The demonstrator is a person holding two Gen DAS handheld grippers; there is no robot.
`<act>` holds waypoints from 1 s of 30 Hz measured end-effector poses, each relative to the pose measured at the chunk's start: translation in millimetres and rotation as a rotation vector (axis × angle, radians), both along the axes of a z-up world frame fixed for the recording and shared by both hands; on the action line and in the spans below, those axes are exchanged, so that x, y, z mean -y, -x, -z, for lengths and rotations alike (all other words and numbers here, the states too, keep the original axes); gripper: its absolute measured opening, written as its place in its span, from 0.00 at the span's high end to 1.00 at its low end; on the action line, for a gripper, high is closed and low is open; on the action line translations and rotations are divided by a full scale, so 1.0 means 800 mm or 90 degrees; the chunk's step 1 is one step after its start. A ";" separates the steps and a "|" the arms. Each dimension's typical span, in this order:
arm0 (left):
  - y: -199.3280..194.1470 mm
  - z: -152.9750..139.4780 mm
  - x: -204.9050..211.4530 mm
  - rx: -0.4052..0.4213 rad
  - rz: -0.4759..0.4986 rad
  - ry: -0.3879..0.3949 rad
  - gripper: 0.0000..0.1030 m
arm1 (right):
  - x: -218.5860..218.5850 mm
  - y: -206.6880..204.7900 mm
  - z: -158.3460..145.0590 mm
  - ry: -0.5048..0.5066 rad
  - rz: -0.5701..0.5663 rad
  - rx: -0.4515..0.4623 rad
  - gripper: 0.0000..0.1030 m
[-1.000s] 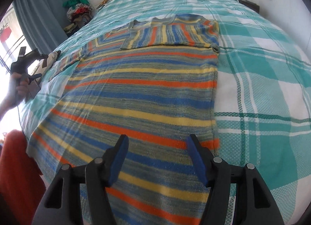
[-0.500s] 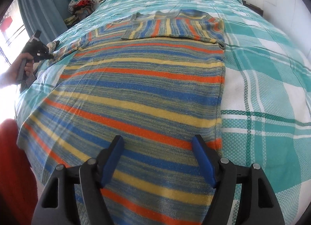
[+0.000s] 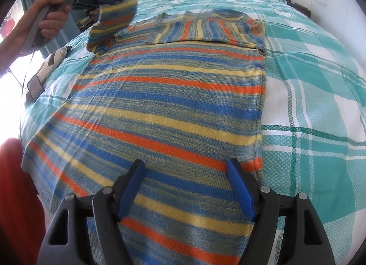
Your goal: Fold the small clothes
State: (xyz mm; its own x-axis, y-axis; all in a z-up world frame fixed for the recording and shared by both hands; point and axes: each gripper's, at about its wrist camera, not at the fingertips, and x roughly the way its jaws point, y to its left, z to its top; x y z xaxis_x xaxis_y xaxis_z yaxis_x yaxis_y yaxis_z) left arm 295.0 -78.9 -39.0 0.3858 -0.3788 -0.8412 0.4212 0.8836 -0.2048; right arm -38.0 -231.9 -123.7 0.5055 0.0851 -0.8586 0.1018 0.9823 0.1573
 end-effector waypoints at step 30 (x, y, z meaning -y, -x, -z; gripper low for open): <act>0.114 0.124 -0.259 0.087 -0.206 -0.026 0.07 | -0.018 -0.315 0.048 -0.580 0.139 -0.109 0.38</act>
